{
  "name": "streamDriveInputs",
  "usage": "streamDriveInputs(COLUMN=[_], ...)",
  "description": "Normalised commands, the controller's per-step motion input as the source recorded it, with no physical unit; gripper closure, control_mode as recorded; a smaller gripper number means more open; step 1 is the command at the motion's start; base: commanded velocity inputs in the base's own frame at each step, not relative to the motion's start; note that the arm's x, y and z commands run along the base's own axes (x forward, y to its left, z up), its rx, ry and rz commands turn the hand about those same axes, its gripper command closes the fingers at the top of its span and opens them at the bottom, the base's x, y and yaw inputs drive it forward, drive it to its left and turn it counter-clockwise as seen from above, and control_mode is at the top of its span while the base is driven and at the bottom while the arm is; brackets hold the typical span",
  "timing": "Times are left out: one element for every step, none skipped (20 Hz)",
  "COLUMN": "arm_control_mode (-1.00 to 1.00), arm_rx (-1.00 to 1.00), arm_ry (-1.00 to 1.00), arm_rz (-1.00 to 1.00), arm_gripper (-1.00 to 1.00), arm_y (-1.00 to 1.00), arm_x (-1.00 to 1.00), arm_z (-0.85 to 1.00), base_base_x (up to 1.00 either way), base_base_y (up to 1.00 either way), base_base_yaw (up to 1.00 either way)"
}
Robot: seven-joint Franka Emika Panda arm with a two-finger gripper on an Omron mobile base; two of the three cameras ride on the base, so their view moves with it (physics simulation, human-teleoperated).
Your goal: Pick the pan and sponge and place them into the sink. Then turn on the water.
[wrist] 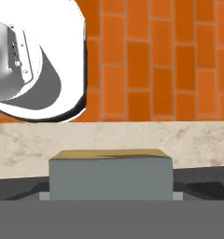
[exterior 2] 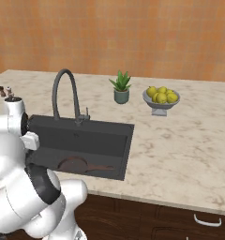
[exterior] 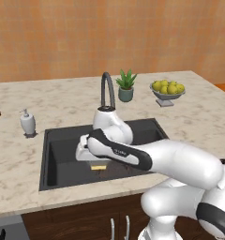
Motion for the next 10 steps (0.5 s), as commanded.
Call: streamDriveInputs(arm_control_mode=[-1.00, -1.00, -1.00, -1.00, -1.00, -1.00, -1.00, -1.00, -1.00, -1.00], arm_rx=[0.00, -0.01, -0.03, -0.04, -0.05, -0.03, -0.01, -0.02, -0.01, -0.01], arm_ry=[0.06, 0.06, 0.05, 0.04, 0.03, 0.00, 0.00, 0.01, 0.02, 0.04], arm_rz=[0.07, 0.07, 0.08, 0.09, 0.09, 0.13, 0.14, 0.14, 0.13, 0.13], arm_gripper=[1.00, 1.00, 1.00, 1.00, 1.00, 1.00, 1.00, 1.00, 1.00, 1.00], arm_y=[-0.84, -0.80, -0.81, -0.77, -0.78, -0.84, -0.88, -0.84, -0.84, -0.82], arm_x=[0.00, 0.00, 0.00, -0.01, 0.00, -0.05, -0.11, -0.14, -0.16, -0.16], arm_z=[0.52, 0.41, 0.26, 0.17, 0.11, 0.01, 0.00, 0.00, 0.00, 0.00], base_base_x=[0.00, 0.00, 0.00, 0.00, 0.00, 0.00, 0.00, 0.00, 0.00, 0.00], base_base_y=[0.00, 0.00, 0.00, 0.00, 0.00, 0.00, 0.00, 0.00, 0.00, 0.00], base_base_yaw=[0.00, 0.00, 0.00, 0.00, 0.00, 0.00, 0.00, 0.00, 0.00, 0.00])
